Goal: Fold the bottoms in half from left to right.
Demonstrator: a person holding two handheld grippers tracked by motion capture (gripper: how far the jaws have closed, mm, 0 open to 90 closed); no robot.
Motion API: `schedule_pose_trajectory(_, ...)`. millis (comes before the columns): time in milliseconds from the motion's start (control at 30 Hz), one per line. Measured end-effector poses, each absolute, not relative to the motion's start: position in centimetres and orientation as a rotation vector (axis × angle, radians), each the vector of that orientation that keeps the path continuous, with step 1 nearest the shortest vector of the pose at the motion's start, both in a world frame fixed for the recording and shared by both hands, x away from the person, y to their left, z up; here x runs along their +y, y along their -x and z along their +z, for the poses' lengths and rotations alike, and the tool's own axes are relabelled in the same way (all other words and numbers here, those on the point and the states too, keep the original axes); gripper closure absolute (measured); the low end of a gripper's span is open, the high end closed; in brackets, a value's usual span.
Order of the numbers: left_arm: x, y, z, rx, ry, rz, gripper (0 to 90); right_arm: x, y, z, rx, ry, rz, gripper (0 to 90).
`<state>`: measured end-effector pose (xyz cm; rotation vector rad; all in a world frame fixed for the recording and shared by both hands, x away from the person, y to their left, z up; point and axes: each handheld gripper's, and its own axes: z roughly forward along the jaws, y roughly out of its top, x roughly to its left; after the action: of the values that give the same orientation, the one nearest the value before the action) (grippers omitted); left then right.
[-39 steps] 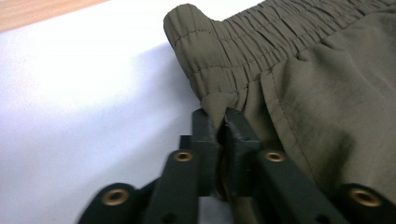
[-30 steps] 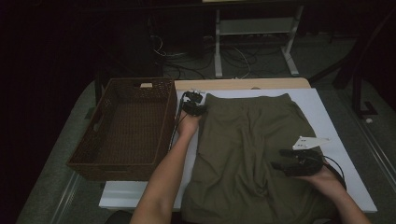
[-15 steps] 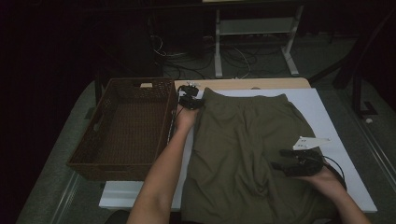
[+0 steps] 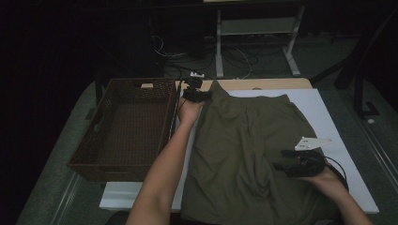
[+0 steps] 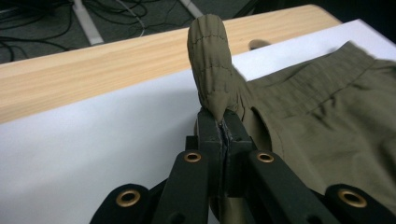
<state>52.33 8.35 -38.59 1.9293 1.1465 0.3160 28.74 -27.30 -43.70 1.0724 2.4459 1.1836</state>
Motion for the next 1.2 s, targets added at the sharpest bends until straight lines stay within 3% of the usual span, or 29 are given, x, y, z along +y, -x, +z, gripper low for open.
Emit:
schedule_pose_trajectory(1100, 2.1, -51.7, -34.3, 0.938, -1.858, 0.148, 88.6, -27.4, -28.8, -43.6, 2.446, -1.070, 1.194, 35.0)
schedule_pose_trajectory(1200, 1.2, -51.7, -34.1, 0.922, -1.850, 0.119, 88.6, -27.4, -28.8, -43.6, 2.440, -1.092, 1.205, 31.8)
